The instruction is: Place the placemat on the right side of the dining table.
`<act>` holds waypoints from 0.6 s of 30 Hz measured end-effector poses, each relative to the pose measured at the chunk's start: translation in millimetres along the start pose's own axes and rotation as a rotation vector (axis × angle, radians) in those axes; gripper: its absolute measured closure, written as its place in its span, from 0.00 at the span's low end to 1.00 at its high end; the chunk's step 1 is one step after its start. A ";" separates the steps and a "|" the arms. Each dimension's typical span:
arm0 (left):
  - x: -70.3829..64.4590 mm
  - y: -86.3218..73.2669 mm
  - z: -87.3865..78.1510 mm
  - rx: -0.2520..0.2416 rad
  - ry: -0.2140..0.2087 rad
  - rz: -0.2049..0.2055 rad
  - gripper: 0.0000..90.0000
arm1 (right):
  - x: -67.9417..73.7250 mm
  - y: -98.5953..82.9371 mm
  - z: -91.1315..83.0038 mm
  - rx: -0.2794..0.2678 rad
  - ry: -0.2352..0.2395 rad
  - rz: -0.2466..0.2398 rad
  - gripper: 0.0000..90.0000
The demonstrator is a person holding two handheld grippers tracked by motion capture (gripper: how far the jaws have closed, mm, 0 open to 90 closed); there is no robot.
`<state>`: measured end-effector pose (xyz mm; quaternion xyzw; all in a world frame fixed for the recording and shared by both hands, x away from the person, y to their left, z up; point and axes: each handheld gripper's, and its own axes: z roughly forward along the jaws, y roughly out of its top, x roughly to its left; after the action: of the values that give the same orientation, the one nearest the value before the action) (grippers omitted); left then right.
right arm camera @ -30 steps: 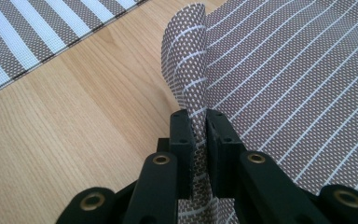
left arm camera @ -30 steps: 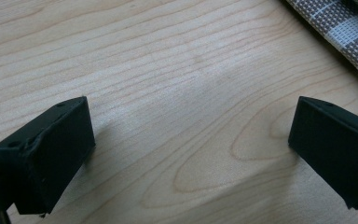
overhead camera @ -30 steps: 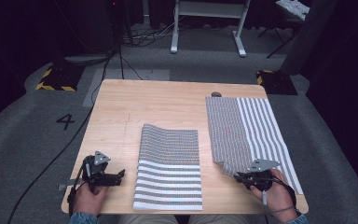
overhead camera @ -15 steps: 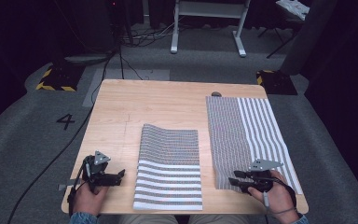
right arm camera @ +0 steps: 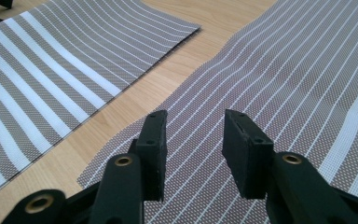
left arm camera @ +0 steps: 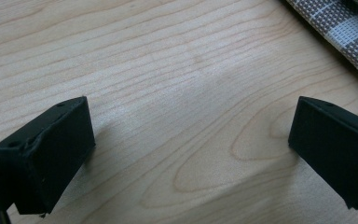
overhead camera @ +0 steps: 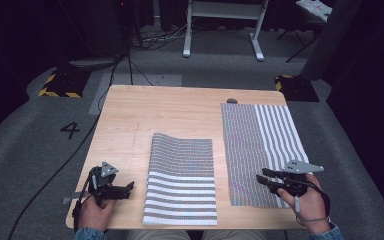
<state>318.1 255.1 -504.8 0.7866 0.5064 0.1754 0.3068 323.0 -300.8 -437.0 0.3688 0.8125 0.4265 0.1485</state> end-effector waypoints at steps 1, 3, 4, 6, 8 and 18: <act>-0.2 -0.1 0.0 0.000 0.000 -0.002 0.00 | 2.7 1.5 -0.6 0.002 0.007 -0.005 0.70; -0.4 -0.3 -0.4 0.002 0.003 -0.003 0.01 | 14.6 2.0 3.5 0.032 0.040 -0.044 0.76; -0.4 -0.4 -0.5 0.001 0.003 -0.003 0.01 | 14.6 2.0 3.5 0.032 0.040 -0.044 0.76; -0.6 -0.6 -0.6 0.000 0.005 -0.004 0.01 | 24.4 -1.0 11.5 0.080 0.067 -0.086 0.82; -0.9 -1.0 -0.4 -0.004 0.003 -0.007 0.01 | 33.7 -6.0 22.8 0.133 0.107 -0.117 0.86; -0.9 -1.1 -0.7 -0.001 0.004 -0.007 0.00 | 47.1 -23.3 50.2 0.276 0.133 -0.146 0.86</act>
<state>316.6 254.9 -504.9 0.7841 0.5098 0.1763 0.3069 307.6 -245.8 -481.9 0.2964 0.8961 0.3223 0.0727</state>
